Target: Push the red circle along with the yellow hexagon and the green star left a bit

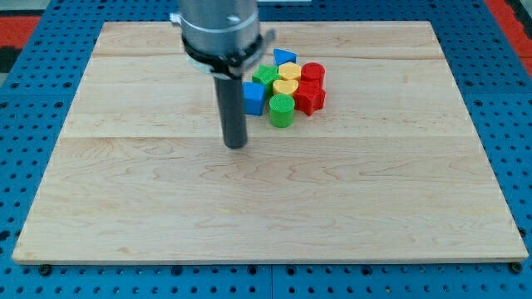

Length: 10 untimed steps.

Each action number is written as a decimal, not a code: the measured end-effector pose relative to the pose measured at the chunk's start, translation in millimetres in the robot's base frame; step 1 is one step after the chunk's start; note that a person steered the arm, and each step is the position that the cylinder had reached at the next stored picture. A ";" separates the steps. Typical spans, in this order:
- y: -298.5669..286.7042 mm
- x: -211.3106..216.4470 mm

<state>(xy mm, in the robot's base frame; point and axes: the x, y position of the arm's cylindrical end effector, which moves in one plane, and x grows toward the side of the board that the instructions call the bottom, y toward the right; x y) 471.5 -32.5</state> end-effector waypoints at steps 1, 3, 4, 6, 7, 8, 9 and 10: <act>38.9 13.2; 152.1 4.0; 178.7 -8.0; 204.5 -25.8; 217.7 -35.1; 228.4 -51.4; 230.2 -76.4; 231.7 -88.4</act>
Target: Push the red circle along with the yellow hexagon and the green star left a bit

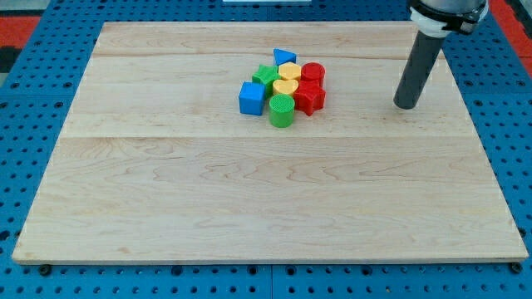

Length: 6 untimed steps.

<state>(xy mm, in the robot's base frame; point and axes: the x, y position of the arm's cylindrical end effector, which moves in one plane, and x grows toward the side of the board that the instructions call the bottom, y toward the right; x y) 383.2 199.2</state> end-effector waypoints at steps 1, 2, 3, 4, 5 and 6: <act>0.0 -5.6; -0.2 -13.9; -1.7 -30.7; -54.7 -46.1; -113.5 -57.7; -171.4 -58.6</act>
